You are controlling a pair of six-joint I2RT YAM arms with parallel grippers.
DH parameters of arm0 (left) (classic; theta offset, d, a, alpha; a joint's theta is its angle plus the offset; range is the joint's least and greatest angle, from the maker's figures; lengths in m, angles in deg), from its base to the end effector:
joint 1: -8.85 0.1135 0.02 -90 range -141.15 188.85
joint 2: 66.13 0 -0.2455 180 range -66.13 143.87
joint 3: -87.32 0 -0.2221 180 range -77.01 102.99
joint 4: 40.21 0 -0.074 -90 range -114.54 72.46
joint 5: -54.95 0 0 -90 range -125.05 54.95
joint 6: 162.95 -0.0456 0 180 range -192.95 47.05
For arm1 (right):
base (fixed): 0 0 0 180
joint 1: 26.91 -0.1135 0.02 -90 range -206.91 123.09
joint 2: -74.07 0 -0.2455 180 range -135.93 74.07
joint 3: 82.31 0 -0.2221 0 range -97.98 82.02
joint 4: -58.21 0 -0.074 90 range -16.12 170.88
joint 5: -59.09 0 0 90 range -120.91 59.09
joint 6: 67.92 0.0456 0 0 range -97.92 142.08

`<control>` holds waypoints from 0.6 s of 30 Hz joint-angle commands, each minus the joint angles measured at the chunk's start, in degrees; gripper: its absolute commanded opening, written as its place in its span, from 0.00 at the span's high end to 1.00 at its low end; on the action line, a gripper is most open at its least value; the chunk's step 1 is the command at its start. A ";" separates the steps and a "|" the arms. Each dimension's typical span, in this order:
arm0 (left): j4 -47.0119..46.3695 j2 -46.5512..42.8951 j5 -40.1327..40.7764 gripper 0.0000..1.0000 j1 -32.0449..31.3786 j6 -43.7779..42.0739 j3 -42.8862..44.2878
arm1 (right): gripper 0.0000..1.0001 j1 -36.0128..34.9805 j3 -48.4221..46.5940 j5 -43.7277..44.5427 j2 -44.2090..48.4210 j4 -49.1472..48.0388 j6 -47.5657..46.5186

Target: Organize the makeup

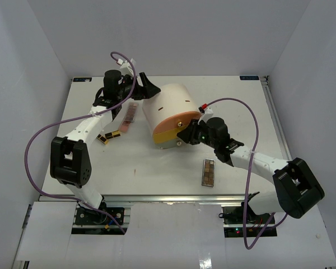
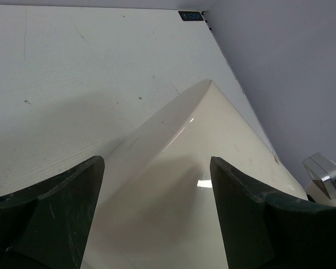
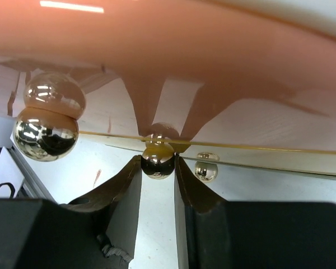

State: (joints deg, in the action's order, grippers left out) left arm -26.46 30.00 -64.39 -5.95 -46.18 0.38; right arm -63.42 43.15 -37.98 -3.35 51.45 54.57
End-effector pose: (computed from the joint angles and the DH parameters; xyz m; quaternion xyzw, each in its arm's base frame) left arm 0.3587 -0.1179 0.3128 0.0691 0.7883 -0.3947 0.4670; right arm 0.2263 0.1745 0.2336 -0.0650 0.7960 0.3804 0.4664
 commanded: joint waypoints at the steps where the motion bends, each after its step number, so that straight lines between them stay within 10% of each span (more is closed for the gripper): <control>1: -1.66 -0.07 -0.36 0.13 -0.22 1.13 -0.28 | 0.91 -0.23 0.64 -3.71 4.21 -0.42 -3.65; 18: -1.60 -0.38 1.07 0.13 -0.22 2.04 0.30 | 0.90 -0.06 2.76 -21.47 11.80 12.48 -15.75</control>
State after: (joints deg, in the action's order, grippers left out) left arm -27.12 31.17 -64.27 -5.95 -44.35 0.35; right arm -62.87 45.49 -50.93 5.93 62.96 44.10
